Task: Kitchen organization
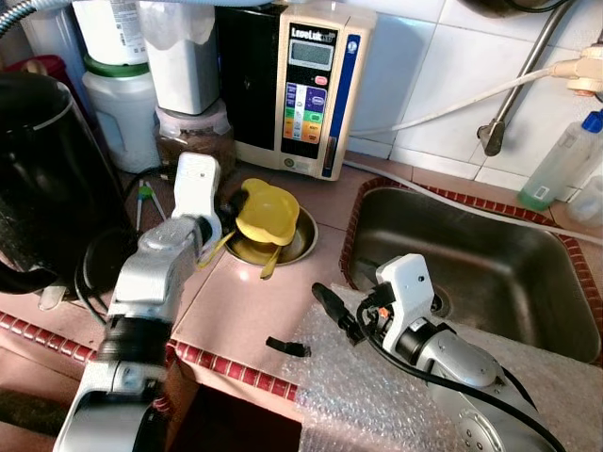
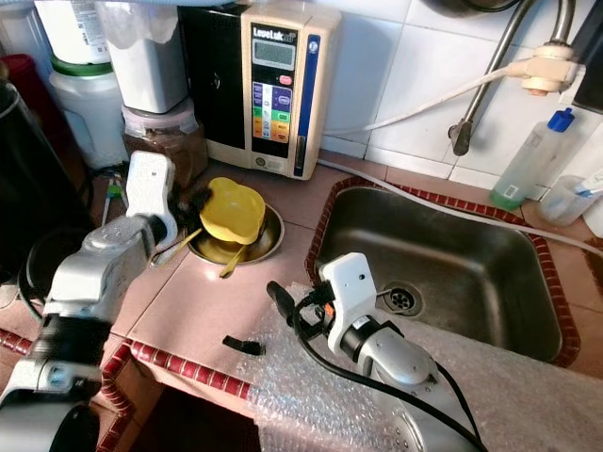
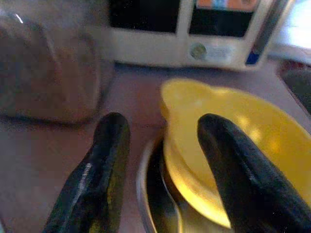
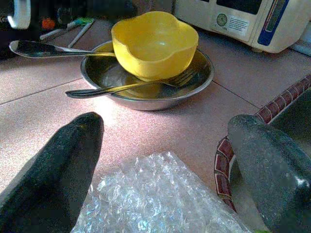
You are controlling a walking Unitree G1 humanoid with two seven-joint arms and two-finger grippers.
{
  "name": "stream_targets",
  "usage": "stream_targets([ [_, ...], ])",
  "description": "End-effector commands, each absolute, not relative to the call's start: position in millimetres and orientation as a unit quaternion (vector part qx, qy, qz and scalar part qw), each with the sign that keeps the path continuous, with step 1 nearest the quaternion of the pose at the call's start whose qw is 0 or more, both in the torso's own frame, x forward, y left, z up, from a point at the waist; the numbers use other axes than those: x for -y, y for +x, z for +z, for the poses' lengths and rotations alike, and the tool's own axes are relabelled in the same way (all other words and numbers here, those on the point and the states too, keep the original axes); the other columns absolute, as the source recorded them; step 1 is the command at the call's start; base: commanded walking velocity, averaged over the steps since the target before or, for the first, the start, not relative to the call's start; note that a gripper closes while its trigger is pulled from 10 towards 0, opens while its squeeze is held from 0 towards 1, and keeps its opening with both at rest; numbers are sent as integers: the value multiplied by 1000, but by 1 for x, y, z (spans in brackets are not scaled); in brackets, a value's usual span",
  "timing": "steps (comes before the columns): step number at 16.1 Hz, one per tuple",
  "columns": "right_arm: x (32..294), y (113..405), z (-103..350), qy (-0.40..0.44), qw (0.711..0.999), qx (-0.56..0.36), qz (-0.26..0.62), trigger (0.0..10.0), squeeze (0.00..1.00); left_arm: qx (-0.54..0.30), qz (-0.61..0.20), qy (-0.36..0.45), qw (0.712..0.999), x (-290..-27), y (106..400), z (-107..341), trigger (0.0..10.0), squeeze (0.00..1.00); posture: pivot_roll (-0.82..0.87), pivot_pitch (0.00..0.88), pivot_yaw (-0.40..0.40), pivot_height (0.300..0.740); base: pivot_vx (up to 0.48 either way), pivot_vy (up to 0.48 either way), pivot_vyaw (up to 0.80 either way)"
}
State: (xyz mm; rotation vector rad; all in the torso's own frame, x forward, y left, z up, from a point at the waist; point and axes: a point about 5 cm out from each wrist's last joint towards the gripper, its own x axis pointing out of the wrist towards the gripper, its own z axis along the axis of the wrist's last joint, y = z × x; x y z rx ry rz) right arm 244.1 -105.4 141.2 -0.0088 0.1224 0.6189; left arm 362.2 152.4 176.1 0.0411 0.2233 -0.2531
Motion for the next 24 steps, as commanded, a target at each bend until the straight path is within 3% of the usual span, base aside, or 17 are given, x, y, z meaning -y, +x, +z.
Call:
stream_targets([
  [1, 107, 245, 139, -11, 951, -65, 303, 10000, 0, -127, -130, 30, 983, -156, 359, 177, 10000, 1000, 96, 0, -68, 740, 0, 0, 0],
  [10, 106, 246, 140, -17, 950, -61, 304, 10000, 0, -143, -106, 41, 983, -155, 362, 179, 10000, 1000, 83, 0, -60, 740, 0, 0, 0],
  [12, 106, 246, 140, -17, 951, -59, 302, 10000, 0, -75, -81, -24, 994, -157, 367, 199, 10000, 1000, 83, 0, -59, 740, 0, 0, 0],
  [13, 105, 246, 138, -17, 951, -60, 303, 10000, 0, -13, -82, -18, 996, -156, 368, 211, 10000, 1000, 88, 0, -60, 740, 0, 0, 0],
  [19, 104, 247, 138, -21, 951, -58, 304, 10000, 0, 87, -118, 125, 981, -138, 353, 205, 10000, 1000, 88, 0, -60, 740, 0, 0, 0],
  [22, 104, 247, 137, -21, 951, -58, 304, 10000, 0, 17, -129, 84, 988, -140, 355, 187, 10000, 1000, 90, 0, -60, 740, 0, 0, 0],
  [23, 103, 247, 137, -21, 950, -58, 305, 10000, 0, -42, -143, 80, 986, -138, 357, 178, 10000, 137, 90, 0, -60, 740, 0, 0, 0],
  [24, 103, 247, 137, -21, 950, -58, 305, 10000, 0, -69, -147, 74, 984, -137, 357, 173, 10000, 0, 94, 0, -57, 740, 0, 0, 0],
])
